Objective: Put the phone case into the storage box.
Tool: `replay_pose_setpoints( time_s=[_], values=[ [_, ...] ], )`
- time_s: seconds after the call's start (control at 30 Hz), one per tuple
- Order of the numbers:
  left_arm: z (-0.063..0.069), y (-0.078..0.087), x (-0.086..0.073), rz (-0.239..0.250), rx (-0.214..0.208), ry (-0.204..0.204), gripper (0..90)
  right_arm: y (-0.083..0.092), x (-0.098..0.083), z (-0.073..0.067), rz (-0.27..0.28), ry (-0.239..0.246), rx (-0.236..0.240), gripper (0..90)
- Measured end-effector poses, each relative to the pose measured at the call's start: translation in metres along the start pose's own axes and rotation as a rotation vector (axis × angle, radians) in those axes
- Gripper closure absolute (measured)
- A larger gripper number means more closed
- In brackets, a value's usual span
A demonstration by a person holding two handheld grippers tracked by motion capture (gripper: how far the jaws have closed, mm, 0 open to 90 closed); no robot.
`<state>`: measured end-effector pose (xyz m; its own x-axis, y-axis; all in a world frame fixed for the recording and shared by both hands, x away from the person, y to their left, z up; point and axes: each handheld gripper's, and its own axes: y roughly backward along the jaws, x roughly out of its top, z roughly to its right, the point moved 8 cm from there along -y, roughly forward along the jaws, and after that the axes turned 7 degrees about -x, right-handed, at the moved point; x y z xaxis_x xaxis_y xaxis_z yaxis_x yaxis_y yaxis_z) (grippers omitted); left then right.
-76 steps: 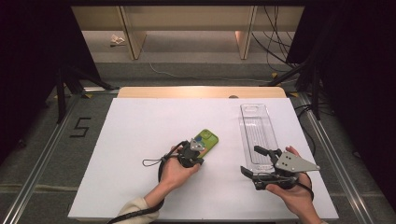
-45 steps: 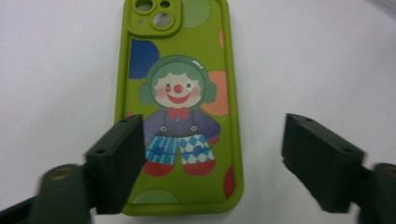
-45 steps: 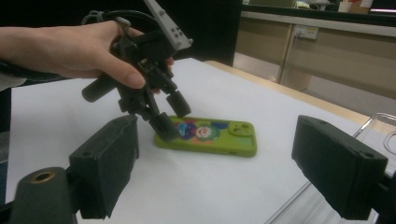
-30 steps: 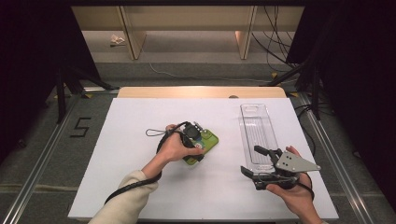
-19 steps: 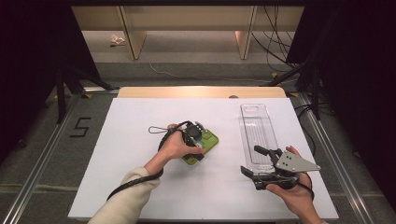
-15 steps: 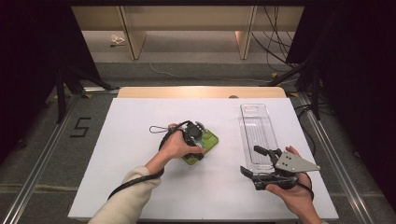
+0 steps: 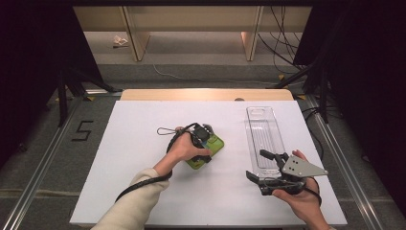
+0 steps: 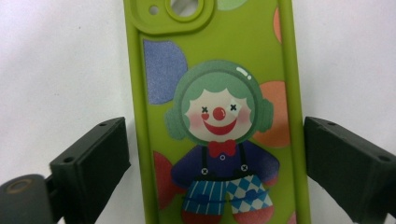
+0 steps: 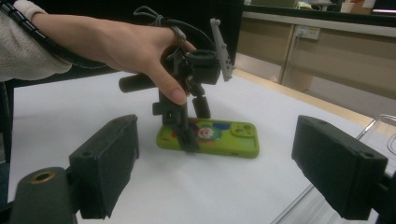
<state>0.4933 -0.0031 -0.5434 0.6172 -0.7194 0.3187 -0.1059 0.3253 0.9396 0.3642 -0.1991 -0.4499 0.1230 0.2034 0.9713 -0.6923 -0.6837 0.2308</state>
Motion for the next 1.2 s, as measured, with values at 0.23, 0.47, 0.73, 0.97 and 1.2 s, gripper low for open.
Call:
replay_pose_setpoints(
  time_s=[0.23,0.47,0.73,0.97,1.2],
  values=[
    [-0.0001,-0.0013,-0.0003,-0.014,-0.005,0.015,10.8,0.0001,0.0,0.0001,0.001,-0.001,0.002,15.8],
    [-0.0001,-0.0027,-0.0004,-0.023,-0.011,0.028,10.9,-0.0003,-0.0007,-0.0002,-0.002,-0.001,0.002,15.8],
    [-0.0004,-0.0032,0.0005,-0.036,-0.011,0.036,10.7,-0.0003,-0.0008,-0.0001,-0.003,-0.001,0.002,15.8],
    [0.0,-0.003,0.0011,-0.049,-0.003,0.038,11.3,-0.0004,-0.001,-0.0004,-0.003,-0.001,0.004,15.8],
    [0.0003,-0.0023,0.0011,-0.043,0.0,0.046,13.9,-0.0004,-0.0012,-0.0008,-0.005,-0.001,0.004,15.8]
  ],
)
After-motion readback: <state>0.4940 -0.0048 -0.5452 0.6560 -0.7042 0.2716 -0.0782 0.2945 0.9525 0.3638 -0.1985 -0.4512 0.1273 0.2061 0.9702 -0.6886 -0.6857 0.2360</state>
